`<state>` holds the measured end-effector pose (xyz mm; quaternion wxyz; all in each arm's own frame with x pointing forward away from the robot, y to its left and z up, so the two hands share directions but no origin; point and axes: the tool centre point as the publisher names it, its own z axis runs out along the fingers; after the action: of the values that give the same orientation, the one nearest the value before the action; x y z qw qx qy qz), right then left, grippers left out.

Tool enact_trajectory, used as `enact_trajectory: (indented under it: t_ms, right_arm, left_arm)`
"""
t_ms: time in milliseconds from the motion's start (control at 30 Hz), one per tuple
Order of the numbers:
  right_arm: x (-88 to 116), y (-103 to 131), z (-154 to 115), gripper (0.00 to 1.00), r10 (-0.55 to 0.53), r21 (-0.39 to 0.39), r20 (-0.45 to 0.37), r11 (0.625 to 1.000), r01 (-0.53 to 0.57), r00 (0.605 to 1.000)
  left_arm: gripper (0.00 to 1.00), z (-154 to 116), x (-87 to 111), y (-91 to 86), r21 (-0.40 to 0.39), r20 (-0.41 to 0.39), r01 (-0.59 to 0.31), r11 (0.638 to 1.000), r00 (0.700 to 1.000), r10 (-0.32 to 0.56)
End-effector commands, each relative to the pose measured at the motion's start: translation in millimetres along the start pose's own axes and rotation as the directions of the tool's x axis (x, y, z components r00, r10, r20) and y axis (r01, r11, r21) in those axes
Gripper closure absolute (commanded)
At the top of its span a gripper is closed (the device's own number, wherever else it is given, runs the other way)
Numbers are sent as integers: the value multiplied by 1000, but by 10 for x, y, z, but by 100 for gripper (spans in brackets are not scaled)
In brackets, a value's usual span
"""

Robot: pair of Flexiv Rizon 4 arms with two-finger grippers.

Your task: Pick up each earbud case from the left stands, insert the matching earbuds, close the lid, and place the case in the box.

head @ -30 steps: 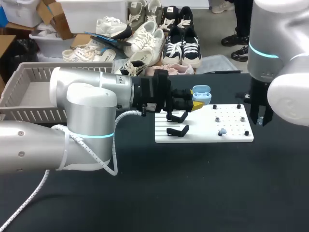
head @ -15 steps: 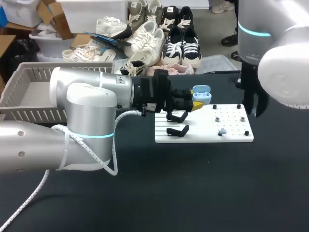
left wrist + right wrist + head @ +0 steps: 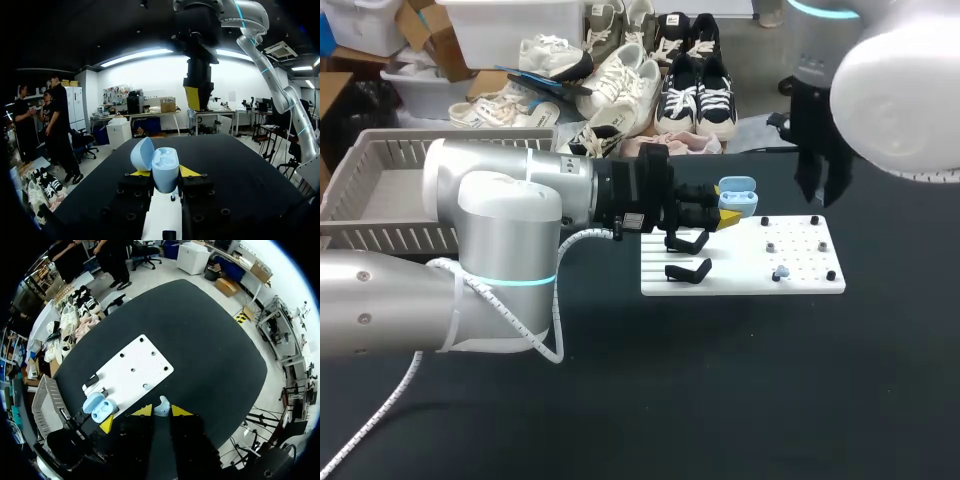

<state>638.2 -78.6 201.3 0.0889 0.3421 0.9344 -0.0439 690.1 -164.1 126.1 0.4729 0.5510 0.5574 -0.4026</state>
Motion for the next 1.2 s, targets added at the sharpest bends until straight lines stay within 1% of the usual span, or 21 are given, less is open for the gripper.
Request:
enact_trajectory:
  t_ms: [33,300,400,567,867,1200]
  right_arm:
    - [24,183,-55,100,19,30,14,999,-20,1000]
    - [76,439,-84,100,31,11,-1,999,-31,1000]
    - [114,533,-71,100,43,-14,-18,999,-44,999]
    - [104,663,-28,100,52,-28,-23,998,-53,998]
    - [92,803,31,100,44,-43,-43,998,-46,998]
    - [106,882,70,100,29,-51,-58,998,-32,998]
  left_arm:
    - [100,-4,4,-12,-4,2,-1,1000,1000,1]
    - [100,-4,4,-12,-4,2,-1,1000,1000,1]
    - [100,-4,4,-12,-4,2,-1,1000,1000,1]
    - [100,-4,4,-12,-4,2,-1,1000,1000,1]
    - [100,-4,4,-12,-4,2,-1,1000,1000,1]
    - [100,-4,4,-12,-4,2,-1,1000,1000,1]
